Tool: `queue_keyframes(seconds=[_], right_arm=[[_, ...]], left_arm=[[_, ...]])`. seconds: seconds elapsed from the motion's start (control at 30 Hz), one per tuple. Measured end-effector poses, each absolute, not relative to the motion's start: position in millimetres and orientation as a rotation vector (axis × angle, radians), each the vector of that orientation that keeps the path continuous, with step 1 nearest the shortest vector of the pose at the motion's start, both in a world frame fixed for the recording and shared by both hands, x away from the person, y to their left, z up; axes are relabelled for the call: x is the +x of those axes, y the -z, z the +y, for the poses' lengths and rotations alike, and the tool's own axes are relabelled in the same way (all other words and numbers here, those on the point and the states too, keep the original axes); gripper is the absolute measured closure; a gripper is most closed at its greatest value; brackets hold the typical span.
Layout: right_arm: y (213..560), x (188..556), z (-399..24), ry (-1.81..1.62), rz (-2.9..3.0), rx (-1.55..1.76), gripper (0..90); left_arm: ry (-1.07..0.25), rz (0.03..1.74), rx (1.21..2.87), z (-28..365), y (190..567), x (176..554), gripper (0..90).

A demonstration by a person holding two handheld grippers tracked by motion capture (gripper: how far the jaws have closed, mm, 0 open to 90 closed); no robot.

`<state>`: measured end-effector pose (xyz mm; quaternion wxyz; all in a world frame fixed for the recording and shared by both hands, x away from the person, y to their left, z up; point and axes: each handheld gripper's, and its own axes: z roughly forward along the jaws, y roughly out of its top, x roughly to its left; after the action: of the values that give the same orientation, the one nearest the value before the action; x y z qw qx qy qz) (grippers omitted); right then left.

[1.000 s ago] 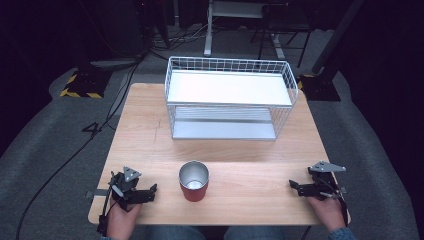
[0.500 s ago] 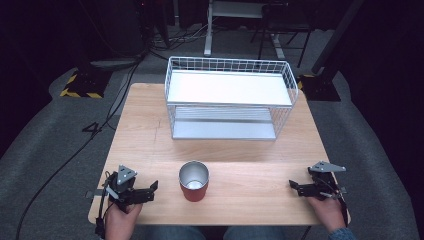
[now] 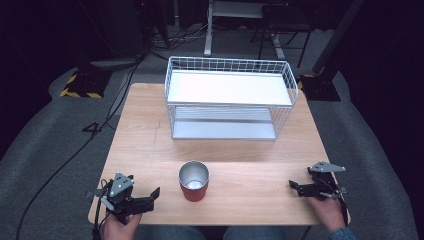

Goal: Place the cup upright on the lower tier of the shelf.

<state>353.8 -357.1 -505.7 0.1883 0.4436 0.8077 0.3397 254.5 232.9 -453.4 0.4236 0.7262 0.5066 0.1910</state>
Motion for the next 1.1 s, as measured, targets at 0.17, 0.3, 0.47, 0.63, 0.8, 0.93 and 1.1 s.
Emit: queue_keyframes(seconds=[0.17, 0.3, 0.47, 0.63, 0.8, 0.93, 1.1], right_arm=[[506, 354, -357, -0.957, 2.273, 1.248, 2.5], [506, 354, -357, -0.957, 2.273, 1.248, 2.5], [506, 354, -357, -0.958, 2.273, 1.247, 2.5], [506, 354, -357, -0.957, 2.273, 1.247, 2.5], [506, 354, -357, -0.954, 2.272, 1.248, 2.4], [506, 354, -357, -0.957, 2.272, 1.247, 2.4], [506, 354, -357, -0.956, 2.273, 1.246, 2.4]], left_arm=[[-0.487, 1.237, 1.802, 226, 446, 249, 0.0], [-0.483, 1.203, 1.806, 217, 442, 246, 0.0], [-0.474, 1.164, 1.81, 205, 437, 243, 0.0], [-0.449, 1.124, 1.806, 192, 434, 240, 0.0], [-0.44, 1.111, 1.816, 182, 434, 240, 0.0], [-0.424, 1.087, 1.812, 171, 434, 241, 0.0], [-0.414, 1.074, 1.794, 163, 434, 242, 0.0]])
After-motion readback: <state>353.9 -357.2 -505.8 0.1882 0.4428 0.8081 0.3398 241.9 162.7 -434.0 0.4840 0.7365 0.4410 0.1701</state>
